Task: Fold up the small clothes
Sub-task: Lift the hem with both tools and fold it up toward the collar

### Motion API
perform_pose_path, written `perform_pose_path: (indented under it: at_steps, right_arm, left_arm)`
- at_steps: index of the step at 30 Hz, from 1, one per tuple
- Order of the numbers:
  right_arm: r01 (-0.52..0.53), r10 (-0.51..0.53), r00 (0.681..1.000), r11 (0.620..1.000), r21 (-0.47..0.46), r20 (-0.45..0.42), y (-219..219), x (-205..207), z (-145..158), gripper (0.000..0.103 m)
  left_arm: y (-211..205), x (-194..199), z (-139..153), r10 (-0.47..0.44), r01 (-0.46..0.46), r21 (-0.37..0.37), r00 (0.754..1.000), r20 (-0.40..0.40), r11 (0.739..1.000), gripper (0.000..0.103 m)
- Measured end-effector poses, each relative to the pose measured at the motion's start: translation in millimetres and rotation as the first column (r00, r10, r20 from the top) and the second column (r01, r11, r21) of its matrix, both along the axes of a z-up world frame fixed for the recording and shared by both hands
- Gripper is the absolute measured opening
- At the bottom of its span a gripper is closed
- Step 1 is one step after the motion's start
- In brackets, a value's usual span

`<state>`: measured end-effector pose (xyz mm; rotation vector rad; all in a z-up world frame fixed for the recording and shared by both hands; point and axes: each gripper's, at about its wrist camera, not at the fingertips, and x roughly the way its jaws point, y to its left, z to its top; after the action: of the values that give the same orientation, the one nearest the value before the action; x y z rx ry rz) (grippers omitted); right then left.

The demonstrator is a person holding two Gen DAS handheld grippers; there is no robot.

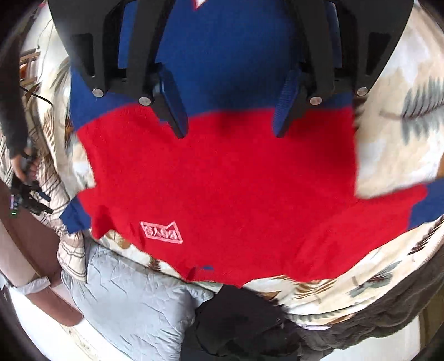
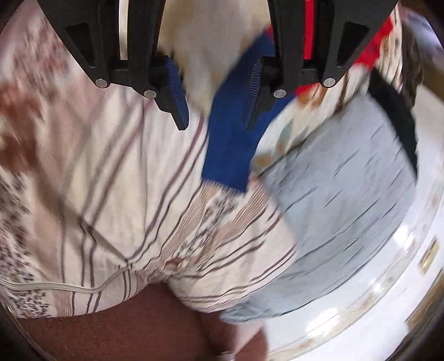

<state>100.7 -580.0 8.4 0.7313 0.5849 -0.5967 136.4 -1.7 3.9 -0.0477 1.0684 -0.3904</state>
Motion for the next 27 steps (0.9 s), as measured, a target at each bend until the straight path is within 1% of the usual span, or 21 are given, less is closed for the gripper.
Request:
perform_pose_path:
  at_steps: [2, 4, 5, 6, 7, 8, 9, 10, 13, 15, 16, 19, 20, 21, 23, 25, 27]
  right_arm:
    - [0.025, -0.026, 1.000, 0.999, -0.020, -0.006, -9.1, 14.3, -7.6, 0.044]
    - [0.025, -0.026, 0.999, 0.999, -0.029, -0.041, -17.1, 29.0, -19.4, 0.044]
    - [0.020, -0.023, 0.998, 0.998, -0.064, -0.052, -15.4, 35.8, -21.7, 0.044]
    - [-0.003, -0.005, 0.998, 0.993, -0.117, -0.066, -11.0, 43.2, -21.7, 0.040]
    - [-0.034, 0.019, 0.995, 0.988, -0.152, -0.094, -7.8, 51.0, -22.0, 0.018]
    - [-0.046, 0.026, 0.993, 0.985, -0.166, -0.119, -6.7, 55.2, -22.6, 0.004]
    - [-0.055, 0.036, 0.991, 0.986, -0.154, -0.126, -8.3, 56.5, -22.7, 0.004]
    - [-0.048, 0.031, 0.993, 0.987, -0.153, -0.113, -10.0, 53.8, -21.0, 0.004]
    - [0.008, -0.013, 0.999, 0.988, -0.157, -0.036, -17.1, 31.0, -1.8, 0.004]
    - [0.059, -0.059, 0.998, 0.983, -0.176, 0.005, -25.0, 13.8, 13.0, 0.004]
    - [0.078, -0.078, 0.997, 0.980, -0.184, 0.011, -28.4, 6.6, 17.6, 0.003]
    - [0.118, -0.126, 0.991, 0.981, -0.152, -0.040, -36.5, -6.9, 18.0, 0.003]
    - [0.119, -0.126, 0.991, 0.981, -0.152, -0.039, -34.0, -9.9, 19.7, 0.003]
    - [0.111, -0.115, 0.993, 0.982, -0.153, -0.020, -28.0, -10.5, 23.8, 0.003]
    - [0.079, -0.079, 0.997, 0.985, -0.150, 0.012, -15.3, -7.6, 31.4, 0.004]
    - [0.031, -0.026, 0.999, 0.989, -0.146, 0.033, 2.7, -0.5, 41.4, 0.004]
    - [-0.032, 0.039, 0.998, 0.989, -0.145, 0.046, 27.2, 9.5, 49.3, 0.004]
  left_arm:
    - [-9.6, 13.8, -1.5, -0.015, 0.015, -0.013, 1.000, -0.002, 1.000, 0.062]
    - [-20.1, 26.2, -3.4, -0.031, 0.031, -0.012, 1.000, -0.001, 0.999, 0.062]
    - [-25.4, 32.5, -4.1, -0.041, 0.041, -0.009, 0.999, 0.005, 0.999, 0.062]
    - [-29.8, 37.9, -4.1, -0.045, 0.045, -0.007, 0.999, 0.010, 0.999, 0.062]
    - [-32.4, 42.1, -4.0, -0.047, 0.047, -0.008, 0.999, 0.016, 0.999, 0.062]
    - [-34.1, 46.4, -3.4, -0.046, 0.047, -0.015, 0.999, 0.023, 0.999, 0.062]
    - [-34.8, 50.6, -2.9, -0.042, 0.043, -0.024, 0.999, 0.026, 0.999, 0.062]
    - [-34.6, 54.8, -2.3, -0.036, 0.037, -0.034, 0.999, 0.027, 0.999, 0.062]
    - [-29.9, 69.7, 1.2, 0.005, -0.004, -0.061, 1.000, 0.019, 0.998, 0.062]
    - [-24.7, 77.5, 3.9, 0.045, -0.044, -0.046, 0.999, 0.030, 0.998, 0.062]
    - [-22.7, 80.6, 4.2, 0.058, -0.056, -0.040, 0.998, 0.037, 0.998, 0.063]
    - [-16.6, 89.2, -3.1, 0.102, -0.101, -0.023, 0.994, 0.040, 0.995, 0.065]
    - [-14.7, 93.8, -11.6, 0.113, -0.113, -0.012, 0.994, 0.011, 0.994, 0.066]
    - [-13.3, 97.0, -18.3, 0.118, -0.119, -0.009, 0.993, -0.023, 0.993, 0.065]
    - [-8.1, 102.6, -30.3, 0.127, -0.129, -0.033, 0.989, -0.076, 0.991, 0.065]
    - [-5.6, 101.4, -27.8, 0.131, -0.135, -0.057, 0.989, -0.063, 0.989, 0.066]
    - [-5.3, 101.5, -25.9, 0.122, -0.126, -0.058, 0.990, -0.068, 0.990, 0.066]
